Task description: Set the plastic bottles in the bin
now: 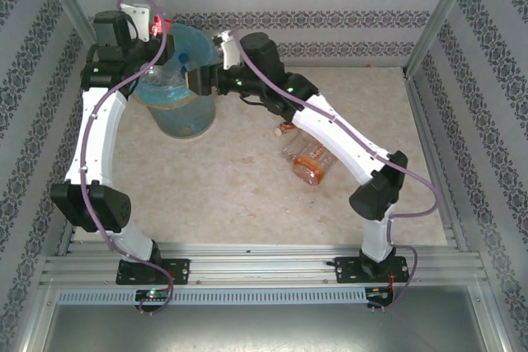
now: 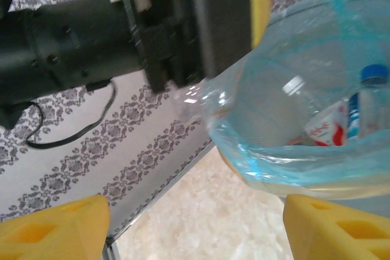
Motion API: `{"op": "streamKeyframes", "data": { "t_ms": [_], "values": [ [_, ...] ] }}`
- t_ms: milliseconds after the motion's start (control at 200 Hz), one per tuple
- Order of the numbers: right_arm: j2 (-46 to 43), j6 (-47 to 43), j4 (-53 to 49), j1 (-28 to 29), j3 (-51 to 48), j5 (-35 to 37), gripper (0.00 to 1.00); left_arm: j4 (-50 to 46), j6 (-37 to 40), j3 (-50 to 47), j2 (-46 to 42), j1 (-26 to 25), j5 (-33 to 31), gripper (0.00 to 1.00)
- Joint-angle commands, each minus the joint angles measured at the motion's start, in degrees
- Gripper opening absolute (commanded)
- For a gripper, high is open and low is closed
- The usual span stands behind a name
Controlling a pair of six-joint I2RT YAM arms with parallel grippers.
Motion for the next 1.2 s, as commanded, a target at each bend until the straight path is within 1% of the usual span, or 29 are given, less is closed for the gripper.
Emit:
{"op": "streamKeyframes", "data": {
  "t_ms": [0,65,120,210,280,300,315,400,654,869,1049,1194],
  "values": [
    [1.9,1.8,0.5,0.8,4.2,-3.8,0.76,9.4,-3.2,-1.7,2.8,1.7,2.4,0.61],
    [2.3,1.7,0.2,1.1,4.4,-3.8,0.76,10.6,-3.3,-2.3,3.7,1.7,1.6,0.64],
    [2.3,1.7,-0.2,1.1,4.1,-3.5,0.76,11.1,-3.4,-2.9,4.3,1.7,0.6,0.69],
    [1.9,1.3,-0.2,1.0,3.4,-2.9,0.76,11.1,-3.3,-3.6,4.7,1.7,-0.2,0.86],
    [1.7,1.0,-0.3,1.1,2.9,-2.7,0.76,12.3,-3.6,-5.0,4.3,1.8,-0.4,0.94],
    [1.7,1.0,-0.4,1.0,2.8,-2.6,0.76,12.8,-3.7,-5.4,4.1,1.7,-0.5,0.99],
    [1.7,1.0,-0.4,1.1,2.8,-2.6,0.76,13.1,-3.7,-5.8,3.9,1.8,-0.5,1.0],
    [1.8,0.9,-0.4,1.1,2.8,-2.6,0.77,14.3,-3.7,-6.7,3.3,1.8,-0.8,1.0],
    [1.6,0.4,-0.8,0.7,2.4,-1.7,0.77,12.6,-2.9,-6.1,3.2,1.8,-0.4,0.98],
    [0.6,0.4,-1.7,-1.0,0.8,-1.2,0.77,11.4,-2.7,-5.6,1.5,1.2,3.0,0.93],
    [-3.7,-0.2,-3.3,-4.5,-4.0,2.6,0.75,7.2,1.8,-3.4,-1.2,-3.4,-0.1,0.92],
    [-8.4,-0.4,-4.7,-8.8,-10.3,5.3,0.69,3.7,5.1,-0.3,-2.2,-8.7,-3.7,0.92]
  ]
}}
